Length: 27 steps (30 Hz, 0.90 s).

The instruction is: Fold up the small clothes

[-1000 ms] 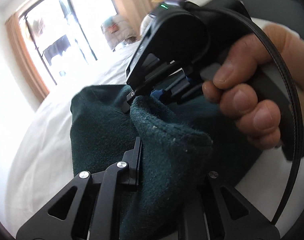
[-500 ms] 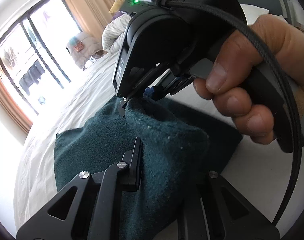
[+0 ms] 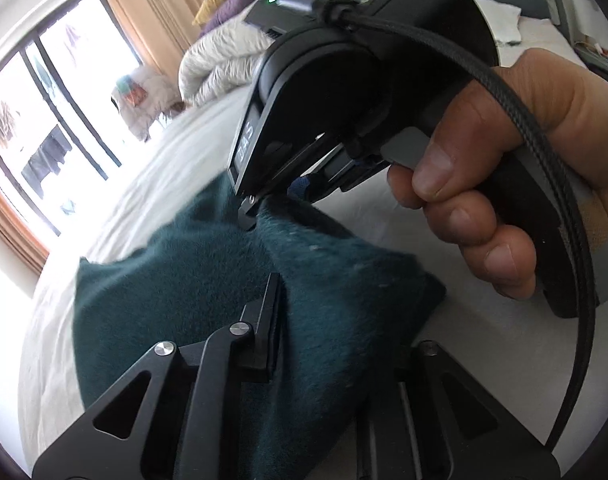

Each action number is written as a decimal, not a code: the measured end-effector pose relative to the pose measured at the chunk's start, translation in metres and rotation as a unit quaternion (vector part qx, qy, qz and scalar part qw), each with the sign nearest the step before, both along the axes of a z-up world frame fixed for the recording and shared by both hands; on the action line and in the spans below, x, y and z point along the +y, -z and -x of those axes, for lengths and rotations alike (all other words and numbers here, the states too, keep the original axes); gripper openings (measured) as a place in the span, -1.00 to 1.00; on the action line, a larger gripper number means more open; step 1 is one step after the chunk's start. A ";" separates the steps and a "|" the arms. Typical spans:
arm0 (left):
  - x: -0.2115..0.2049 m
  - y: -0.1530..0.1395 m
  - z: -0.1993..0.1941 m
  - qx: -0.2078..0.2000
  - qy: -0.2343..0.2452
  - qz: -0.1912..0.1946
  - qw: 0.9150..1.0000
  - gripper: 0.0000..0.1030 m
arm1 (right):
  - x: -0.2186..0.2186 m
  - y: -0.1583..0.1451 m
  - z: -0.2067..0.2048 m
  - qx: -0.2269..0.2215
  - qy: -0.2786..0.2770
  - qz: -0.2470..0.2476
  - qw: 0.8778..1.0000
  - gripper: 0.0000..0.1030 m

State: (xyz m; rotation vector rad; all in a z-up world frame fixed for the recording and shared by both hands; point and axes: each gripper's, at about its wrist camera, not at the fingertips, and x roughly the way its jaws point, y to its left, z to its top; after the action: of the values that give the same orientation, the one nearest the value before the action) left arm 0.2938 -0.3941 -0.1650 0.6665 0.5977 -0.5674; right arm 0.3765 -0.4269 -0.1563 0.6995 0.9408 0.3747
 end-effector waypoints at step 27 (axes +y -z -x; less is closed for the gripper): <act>0.153 -0.074 -0.030 0.025 -0.105 0.147 0.983 0.67 | 0.031 -0.051 0.095 -0.042 0.008 0.176 0.983 0.07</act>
State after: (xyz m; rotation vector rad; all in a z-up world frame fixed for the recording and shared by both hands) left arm 0.3242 -0.2408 -0.0906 0.3062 0.6075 -0.4633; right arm 0.2813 -0.3962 -0.1052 0.3645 0.8930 0.2138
